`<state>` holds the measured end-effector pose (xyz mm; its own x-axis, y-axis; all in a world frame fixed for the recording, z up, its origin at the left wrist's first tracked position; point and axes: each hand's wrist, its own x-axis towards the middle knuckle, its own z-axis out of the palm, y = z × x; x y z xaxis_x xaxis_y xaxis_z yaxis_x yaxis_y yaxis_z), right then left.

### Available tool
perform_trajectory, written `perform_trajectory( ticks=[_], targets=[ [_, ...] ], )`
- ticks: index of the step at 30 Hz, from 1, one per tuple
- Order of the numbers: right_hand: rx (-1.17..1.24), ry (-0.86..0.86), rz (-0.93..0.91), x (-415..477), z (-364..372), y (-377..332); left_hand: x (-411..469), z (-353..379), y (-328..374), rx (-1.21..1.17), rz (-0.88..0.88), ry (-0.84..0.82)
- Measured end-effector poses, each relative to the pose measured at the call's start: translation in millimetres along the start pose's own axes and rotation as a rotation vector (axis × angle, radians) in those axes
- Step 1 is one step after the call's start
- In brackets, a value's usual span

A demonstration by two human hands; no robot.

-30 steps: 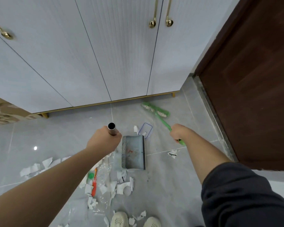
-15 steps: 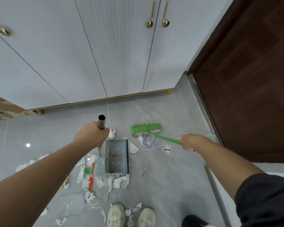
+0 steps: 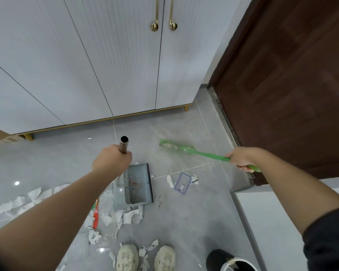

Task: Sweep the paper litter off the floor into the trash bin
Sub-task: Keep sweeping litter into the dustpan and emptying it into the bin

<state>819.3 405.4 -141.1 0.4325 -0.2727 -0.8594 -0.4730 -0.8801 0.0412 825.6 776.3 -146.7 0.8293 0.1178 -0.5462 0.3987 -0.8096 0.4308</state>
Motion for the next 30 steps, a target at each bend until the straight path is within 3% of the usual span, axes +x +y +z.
perform_trajectory(
  ticks=[9, 14, 21, 25, 30],
  targets=[
    [0.001, 0.102, 0.048, 82, 2, -63, 31, 23, 53, 0.01, 0.027, 0.017],
    [0.04, 0.106, 0.083, 95, 25, -61, 52, 32, 65, 0.011, 0.036, 0.011],
    [0.098, -0.052, 0.044, 34, 66, -12, 34, 36, 75, 0.031, 0.029, 0.028],
    [0.108, -0.18, 0.189, 7, 49, 1, 22, 37, 72, 0.045, 0.043, 0.014],
    [0.153, -0.243, 0.219, 5, 49, 13, 10, 40, 63, 0.065, 0.063, -0.001]
  ],
)
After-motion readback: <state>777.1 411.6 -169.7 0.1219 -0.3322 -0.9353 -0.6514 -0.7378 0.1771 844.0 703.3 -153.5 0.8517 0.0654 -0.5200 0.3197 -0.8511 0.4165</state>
